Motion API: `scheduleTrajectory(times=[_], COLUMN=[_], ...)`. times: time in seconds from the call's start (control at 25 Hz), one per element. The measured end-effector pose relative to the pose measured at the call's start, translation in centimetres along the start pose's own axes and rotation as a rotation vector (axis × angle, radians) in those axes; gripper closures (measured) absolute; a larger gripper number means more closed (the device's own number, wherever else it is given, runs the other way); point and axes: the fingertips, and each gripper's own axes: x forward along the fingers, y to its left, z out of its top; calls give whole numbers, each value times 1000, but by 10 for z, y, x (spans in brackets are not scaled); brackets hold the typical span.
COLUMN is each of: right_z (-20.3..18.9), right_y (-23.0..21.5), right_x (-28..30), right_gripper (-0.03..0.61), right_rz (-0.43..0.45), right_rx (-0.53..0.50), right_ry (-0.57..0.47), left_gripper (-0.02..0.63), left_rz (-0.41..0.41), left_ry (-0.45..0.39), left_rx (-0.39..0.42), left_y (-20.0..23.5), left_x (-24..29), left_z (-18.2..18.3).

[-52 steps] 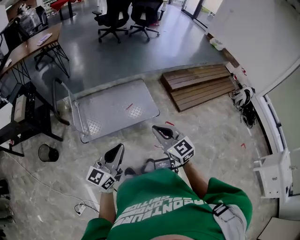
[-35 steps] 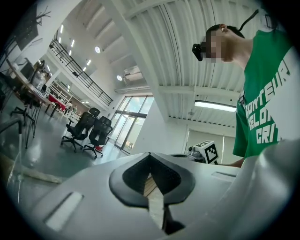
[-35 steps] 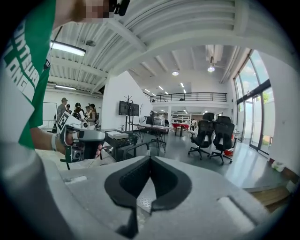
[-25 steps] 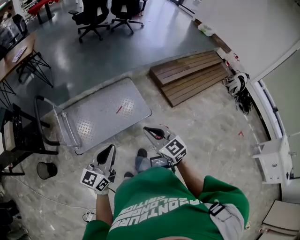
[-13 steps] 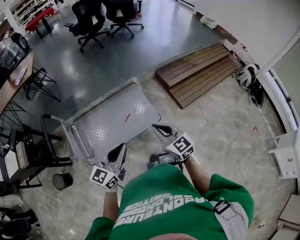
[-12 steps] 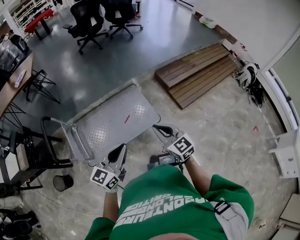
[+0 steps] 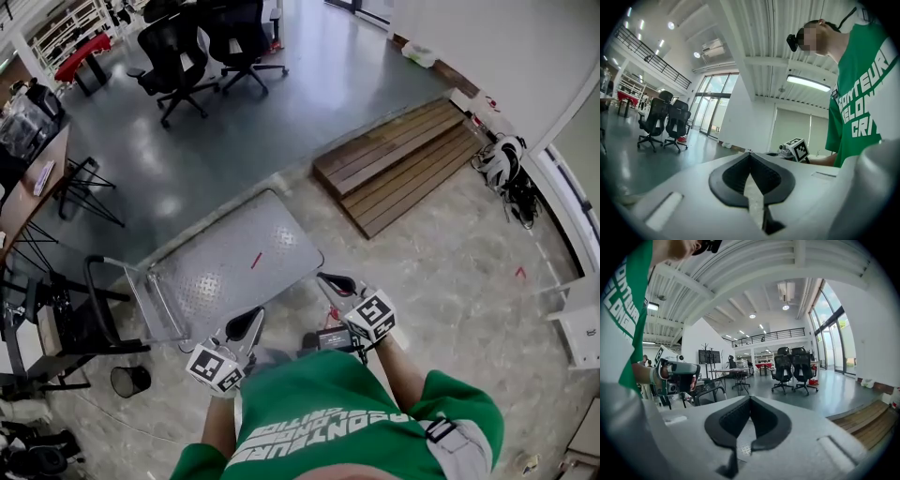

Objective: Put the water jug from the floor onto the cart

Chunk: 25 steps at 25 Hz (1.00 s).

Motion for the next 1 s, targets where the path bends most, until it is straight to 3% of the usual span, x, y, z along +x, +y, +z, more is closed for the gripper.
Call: scheduleTrajectory(times=[0.36, 0.56, 0.76, 1.0], right_z=[-10, -32, -6, -71], right_y=[-3, 4, -19, -53], right_x=[1, -14, 8, -1], right_gripper=[586, 586, 586, 575], right_rz=[15, 49, 18, -82], right_rx=[-6, -46, -113, -121], right_ry=[26, 71, 59, 179], left_gripper=[598, 598, 598, 598], left_rz=[-15, 23, 31, 64], left_ry=[0, -27, -30, 21], left_rx=[-20, -46, -37, -81], left_y=[-7, -19, 4, 9], left_x=[21, 15, 19, 12], left_z=[-9, -22, -12, -32])
